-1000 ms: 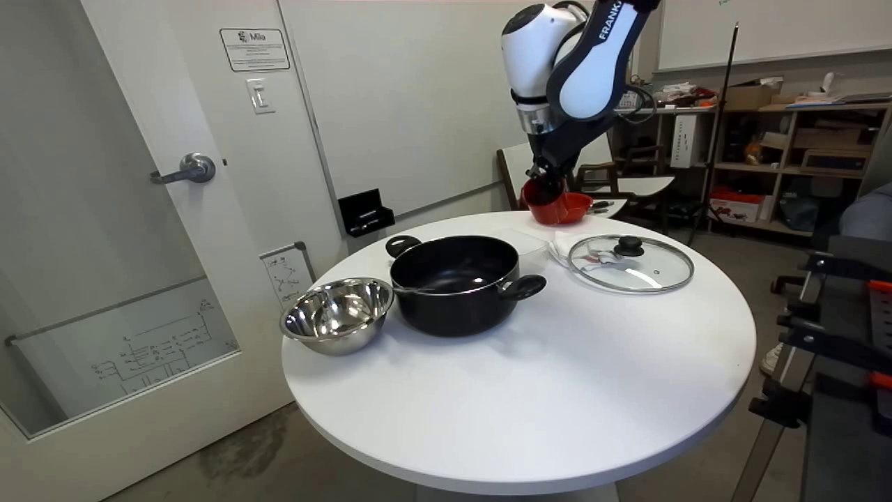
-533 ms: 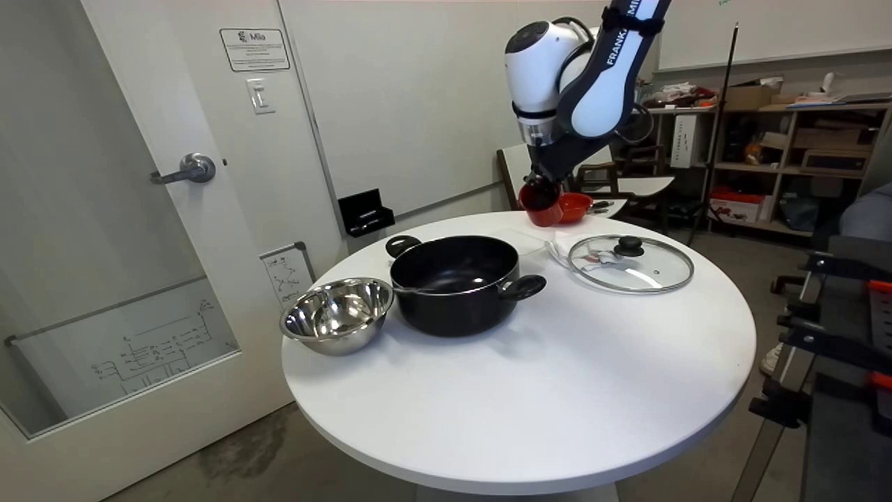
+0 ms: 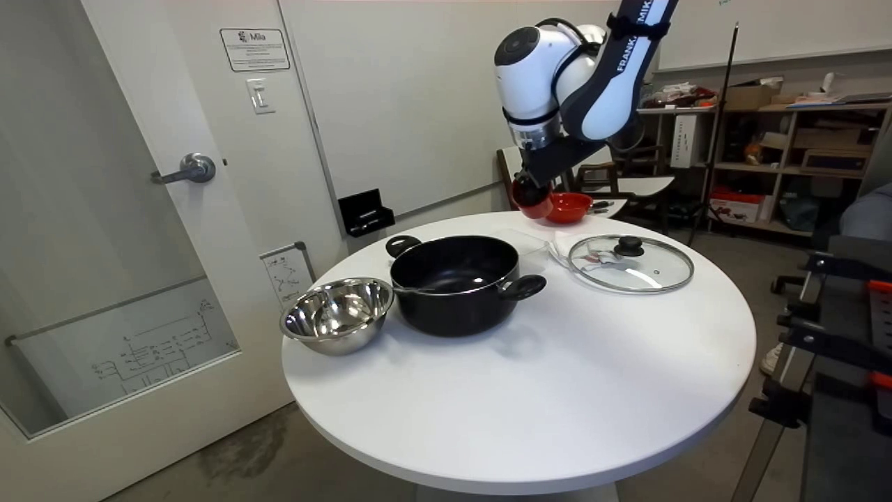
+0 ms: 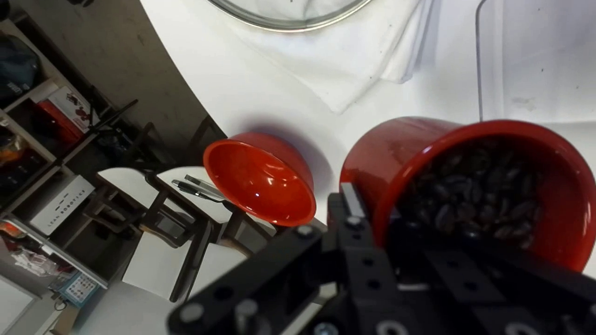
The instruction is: Pour the contents in the red cup into the clear bowl
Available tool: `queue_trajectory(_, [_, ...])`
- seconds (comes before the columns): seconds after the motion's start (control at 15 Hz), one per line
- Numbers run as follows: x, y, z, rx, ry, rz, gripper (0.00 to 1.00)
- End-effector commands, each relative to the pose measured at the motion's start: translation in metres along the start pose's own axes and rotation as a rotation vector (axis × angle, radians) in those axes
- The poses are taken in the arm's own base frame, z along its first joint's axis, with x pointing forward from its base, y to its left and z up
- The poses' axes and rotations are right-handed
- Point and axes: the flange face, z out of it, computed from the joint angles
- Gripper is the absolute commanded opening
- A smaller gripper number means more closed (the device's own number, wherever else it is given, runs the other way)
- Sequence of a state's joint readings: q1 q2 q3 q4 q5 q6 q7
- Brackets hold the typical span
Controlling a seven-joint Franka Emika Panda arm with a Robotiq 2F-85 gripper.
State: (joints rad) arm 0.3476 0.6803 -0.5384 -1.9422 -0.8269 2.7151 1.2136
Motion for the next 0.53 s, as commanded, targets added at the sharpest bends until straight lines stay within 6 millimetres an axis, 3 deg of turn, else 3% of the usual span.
queue_trajectory(0.0, [0.001,-0.007,0.01,-0.04,0.049,0.02,0.02])
queue_trajectory(0.47, [-0.014,-0.017,0.022,-0.068,0.083,0.009,0.02])
